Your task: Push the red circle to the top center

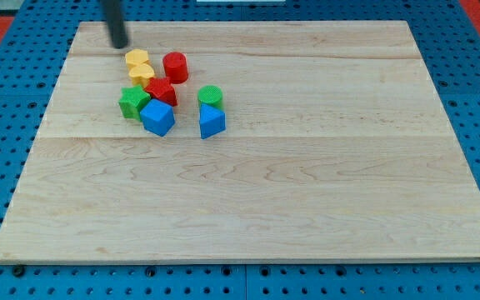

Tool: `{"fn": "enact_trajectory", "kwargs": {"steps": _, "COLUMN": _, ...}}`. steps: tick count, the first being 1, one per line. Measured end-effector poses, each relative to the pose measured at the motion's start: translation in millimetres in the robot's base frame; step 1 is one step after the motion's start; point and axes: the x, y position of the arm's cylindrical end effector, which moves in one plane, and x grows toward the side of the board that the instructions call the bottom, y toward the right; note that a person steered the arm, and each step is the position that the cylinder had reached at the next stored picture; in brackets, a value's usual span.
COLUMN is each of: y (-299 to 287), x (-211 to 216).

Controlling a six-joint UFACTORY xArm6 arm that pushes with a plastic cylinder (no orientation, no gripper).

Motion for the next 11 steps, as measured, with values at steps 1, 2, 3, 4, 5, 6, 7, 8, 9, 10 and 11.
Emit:
{"fn": "enact_trajectory", "kwargs": {"steps": 1, "y": 3.6, "x": 31.8}}
{"fn": "enact_trajectory", "kwargs": {"steps": 2, "y": 97.2, "x": 49.4}}
{"fn": "enact_trajectory", "kwargs": {"steps": 3, "y": 121.6, "x": 40.2}}
{"fn": "enact_trajectory", "kwargs": {"steps": 4, "y": 140.3, "x": 17.8}}
{"fn": "enact_trajectory", "kwargs": {"steps": 5, "y": 248.3, "x": 18.8}}
{"fn": "enact_trajectory", "kwargs": {"steps": 6, "y": 253.5, "x": 47.3}}
{"fn": "enact_trajectory", "kwargs": {"steps": 7, "y": 237.9, "x": 57.4}}
{"fn": "enact_trajectory", "kwargs": {"steps": 8, "y": 258.7, "x": 46.5}}
{"fn": "enact_trajectory", "kwargs": {"steps": 9, "y": 228.5, "x": 43.2}}
{"fn": "enact_trajectory", "kwargs": {"steps": 10, "y": 227.2, "x": 59.6}}
{"fn": "enact_trajectory", "kwargs": {"steps": 11, "y": 227.2, "x": 92.1}}
